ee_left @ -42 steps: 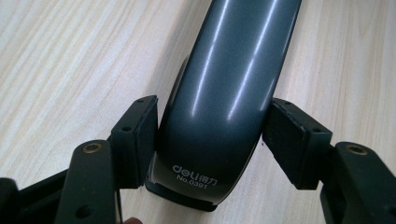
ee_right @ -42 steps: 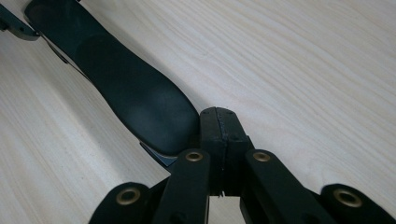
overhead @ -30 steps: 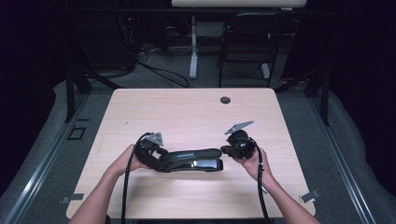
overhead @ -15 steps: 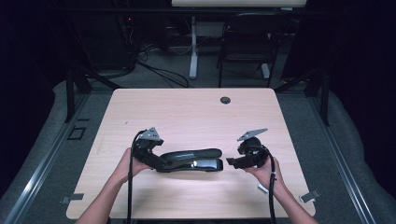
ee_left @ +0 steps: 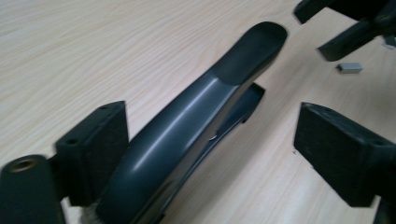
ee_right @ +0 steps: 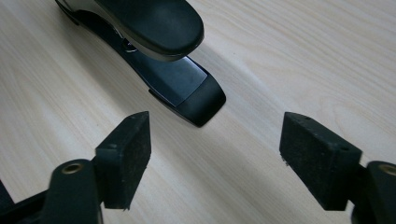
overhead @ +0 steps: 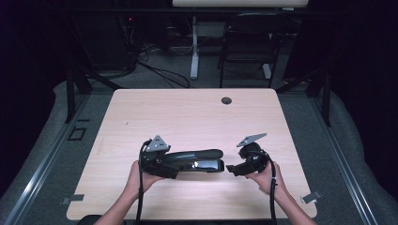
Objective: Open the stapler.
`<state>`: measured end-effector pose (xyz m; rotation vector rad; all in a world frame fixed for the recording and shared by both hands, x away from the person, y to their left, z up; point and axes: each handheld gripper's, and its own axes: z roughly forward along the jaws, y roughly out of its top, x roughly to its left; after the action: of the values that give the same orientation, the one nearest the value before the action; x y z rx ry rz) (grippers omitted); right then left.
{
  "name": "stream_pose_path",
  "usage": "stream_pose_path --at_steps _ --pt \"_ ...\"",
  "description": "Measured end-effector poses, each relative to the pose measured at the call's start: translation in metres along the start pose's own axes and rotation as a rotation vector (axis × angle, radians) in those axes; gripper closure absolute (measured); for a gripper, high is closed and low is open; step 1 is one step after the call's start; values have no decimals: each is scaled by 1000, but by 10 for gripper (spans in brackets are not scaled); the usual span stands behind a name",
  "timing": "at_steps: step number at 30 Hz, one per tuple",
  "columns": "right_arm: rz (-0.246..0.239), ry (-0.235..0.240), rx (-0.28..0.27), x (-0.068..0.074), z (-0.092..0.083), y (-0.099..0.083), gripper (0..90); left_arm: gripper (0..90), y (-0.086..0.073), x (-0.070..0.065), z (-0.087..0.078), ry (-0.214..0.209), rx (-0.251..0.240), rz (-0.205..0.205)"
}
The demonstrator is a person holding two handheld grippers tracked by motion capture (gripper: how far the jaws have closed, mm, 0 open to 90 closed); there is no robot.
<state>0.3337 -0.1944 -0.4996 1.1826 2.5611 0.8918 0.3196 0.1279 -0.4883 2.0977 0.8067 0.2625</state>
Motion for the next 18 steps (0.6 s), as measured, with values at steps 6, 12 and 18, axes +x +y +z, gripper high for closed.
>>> stream_pose_path --at_steps 6,12,18 --pt "-20 11 -34 2 1 1 615 329 0 -26 13 -8 -20 45" --pt "-53 22 -27 9 8 0 783 535 -5 -37 31 6 12 43" --pt "-87 25 -4 15 19 2 848 713 -13 -41 55 53 55 25"
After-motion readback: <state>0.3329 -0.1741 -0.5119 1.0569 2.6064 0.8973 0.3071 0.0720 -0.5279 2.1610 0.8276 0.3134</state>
